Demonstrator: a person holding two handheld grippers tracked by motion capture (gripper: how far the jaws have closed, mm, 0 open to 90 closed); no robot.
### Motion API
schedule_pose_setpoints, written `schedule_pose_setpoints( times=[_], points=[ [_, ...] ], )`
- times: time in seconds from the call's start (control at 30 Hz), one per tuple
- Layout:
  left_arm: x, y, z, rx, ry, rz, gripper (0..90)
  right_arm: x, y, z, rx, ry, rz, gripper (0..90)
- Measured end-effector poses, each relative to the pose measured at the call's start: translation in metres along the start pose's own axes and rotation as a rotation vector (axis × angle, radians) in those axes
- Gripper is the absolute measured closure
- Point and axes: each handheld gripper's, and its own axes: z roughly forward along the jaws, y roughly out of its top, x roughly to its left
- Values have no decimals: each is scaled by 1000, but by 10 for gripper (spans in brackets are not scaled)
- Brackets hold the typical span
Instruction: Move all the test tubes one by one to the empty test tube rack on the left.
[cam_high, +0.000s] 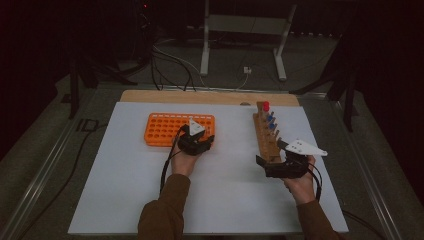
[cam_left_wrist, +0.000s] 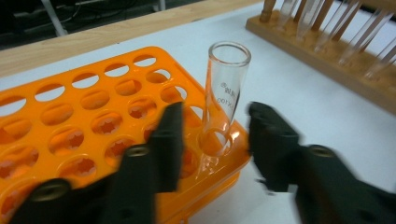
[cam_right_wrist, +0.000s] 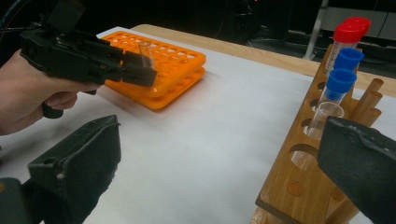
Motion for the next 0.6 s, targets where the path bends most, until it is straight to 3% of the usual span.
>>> schedule_pose_setpoints(
  times=[0.23, 0.33, 0.6],
  points=[
    [9, 2, -26, -85, -33, -112, 144, -3, 2, 0, 3, -17, 2, 2],
    [13, 2, -42, -119, -35, -128, 21, -7, 4, 0, 11, -26, 8, 2],
    [19, 2, -76, -170, -4, -106, 12, -17, 15, 2, 27, -57, -6, 54]
  ],
)
